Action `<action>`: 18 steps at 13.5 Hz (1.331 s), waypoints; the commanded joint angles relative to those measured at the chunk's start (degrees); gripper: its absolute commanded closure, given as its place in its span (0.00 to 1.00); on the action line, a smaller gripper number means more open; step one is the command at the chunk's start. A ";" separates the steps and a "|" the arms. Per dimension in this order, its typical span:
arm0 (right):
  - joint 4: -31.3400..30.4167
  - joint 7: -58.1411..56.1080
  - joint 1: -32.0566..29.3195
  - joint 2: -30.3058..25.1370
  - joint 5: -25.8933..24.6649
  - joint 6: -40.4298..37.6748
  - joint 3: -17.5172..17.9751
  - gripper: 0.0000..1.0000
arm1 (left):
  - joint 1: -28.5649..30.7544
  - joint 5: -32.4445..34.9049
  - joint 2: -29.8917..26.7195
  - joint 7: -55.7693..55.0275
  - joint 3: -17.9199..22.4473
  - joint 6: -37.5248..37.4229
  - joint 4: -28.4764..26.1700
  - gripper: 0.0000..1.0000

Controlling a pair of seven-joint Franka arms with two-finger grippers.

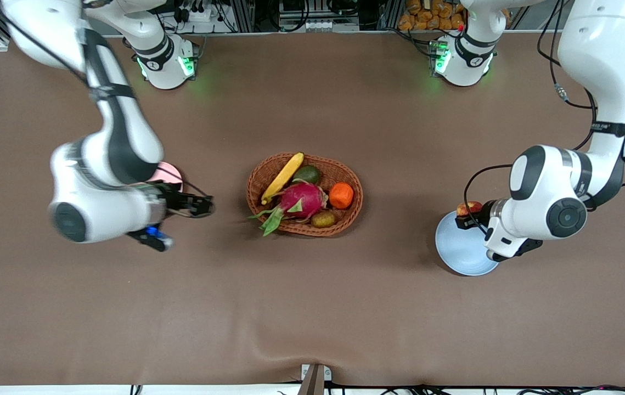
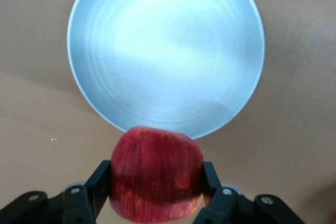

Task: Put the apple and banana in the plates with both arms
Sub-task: 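Place the apple on the blue plate while the right gripper grasps the banana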

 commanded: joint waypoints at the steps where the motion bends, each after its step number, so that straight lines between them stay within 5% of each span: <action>1: 0.94 2.78 3.78 2.94 0.81 3.22 -0.58 0.31 | -0.02 0.19 1.61 0.57 -0.03 1.85 1.95 1.00; 14: 0.15 11.84 9.85 8.39 0.72 13.33 -0.49 0.41 | 0.07 4.50 7.33 0.48 1.64 9.42 3.54 1.00; 15: 0.15 11.92 10.03 8.57 0.81 14.12 -0.49 0.41 | 0.07 4.50 7.33 0.57 1.64 9.33 3.54 0.94; 16: 0.15 12.10 10.64 8.74 0.72 14.39 -0.49 0.41 | 0.07 4.50 7.33 0.57 1.64 9.33 3.54 0.60; 17: 0.15 12.80 10.82 9.09 0.81 14.39 -0.49 0.41 | -0.02 4.58 7.25 0.48 1.72 9.33 3.54 0.08; 18: 0.15 13.07 11.00 9.18 0.81 14.56 -0.49 0.42 | -0.02 4.76 6.98 0.48 1.73 9.24 3.54 0.00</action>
